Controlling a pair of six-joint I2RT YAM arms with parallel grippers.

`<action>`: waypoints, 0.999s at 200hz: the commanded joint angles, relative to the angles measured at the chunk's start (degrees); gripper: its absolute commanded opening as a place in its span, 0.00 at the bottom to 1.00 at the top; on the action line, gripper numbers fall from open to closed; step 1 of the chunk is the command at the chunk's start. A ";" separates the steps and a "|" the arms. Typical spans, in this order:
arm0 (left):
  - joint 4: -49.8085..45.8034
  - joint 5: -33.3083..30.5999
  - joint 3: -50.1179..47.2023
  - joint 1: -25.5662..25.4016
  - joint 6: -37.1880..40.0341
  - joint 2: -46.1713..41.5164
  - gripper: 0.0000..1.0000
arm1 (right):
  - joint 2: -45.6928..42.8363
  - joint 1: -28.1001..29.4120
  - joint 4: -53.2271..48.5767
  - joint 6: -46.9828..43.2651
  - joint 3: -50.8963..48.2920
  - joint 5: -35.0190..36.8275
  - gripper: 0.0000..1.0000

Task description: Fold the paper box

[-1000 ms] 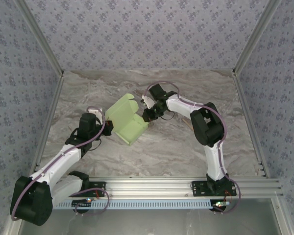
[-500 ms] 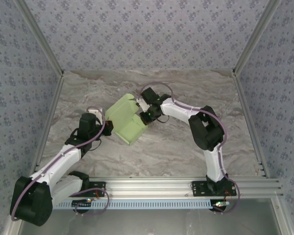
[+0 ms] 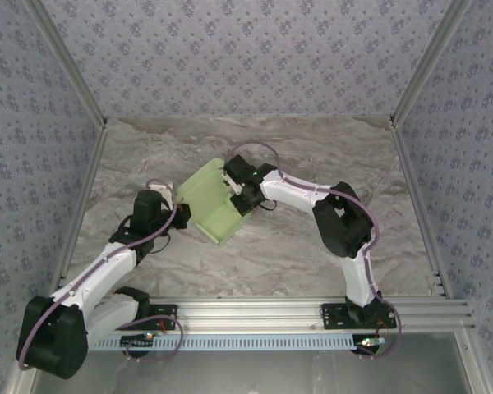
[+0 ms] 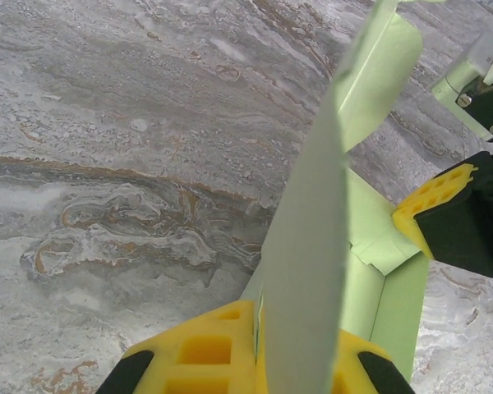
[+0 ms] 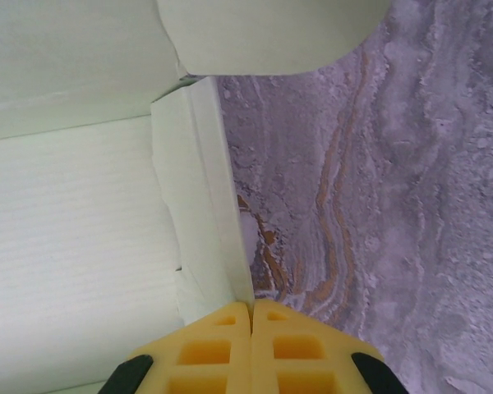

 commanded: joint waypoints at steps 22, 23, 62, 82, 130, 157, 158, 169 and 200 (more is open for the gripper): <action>1.24 0.66 0.10 -0.18 -0.36 -1.23 0.03 | -0.06 2.06 -6.24 -1.92 3.28 10.39 0.02; 1.24 0.65 0.11 -0.18 -0.32 -1.23 0.03 | -0.04 2.08 -6.25 -1.94 3.33 10.45 0.02; 1.50 0.82 0.06 -0.15 -0.39 -1.09 0.03 | -0.15 1.79 -5.73 -1.39 3.24 6.85 0.01; 1.87 1.12 -0.13 -0.17 -0.19 -1.03 0.03 | -1.51 -0.24 -3.16 -1.07 1.37 -0.75 0.08; 2.86 2.19 -0.68 -0.16 0.94 -0.99 0.04 | -2.75 -5.79 1.71 0.79 0.23 -20.53 0.35; 3.08 2.40 -0.72 -0.18 1.39 -0.77 0.04 | -2.66 -8.32 2.32 1.32 0.24 -25.39 0.45; 3.08 2.44 -0.70 -0.18 1.39 -0.73 0.04 | -2.62 -8.39 3.04 1.31 0.27 -25.54 0.45; 3.30 2.78 -0.73 -0.18 1.39 -0.50 0.04 | -2.49 -9.39 3.93 1.13 0.46 -26.68 0.50; 3.34 3.05 -0.51 -0.18 1.39 -0.35 0.04 | -0.13 -12.72 3.72 1.12 2.05 -34.61 0.57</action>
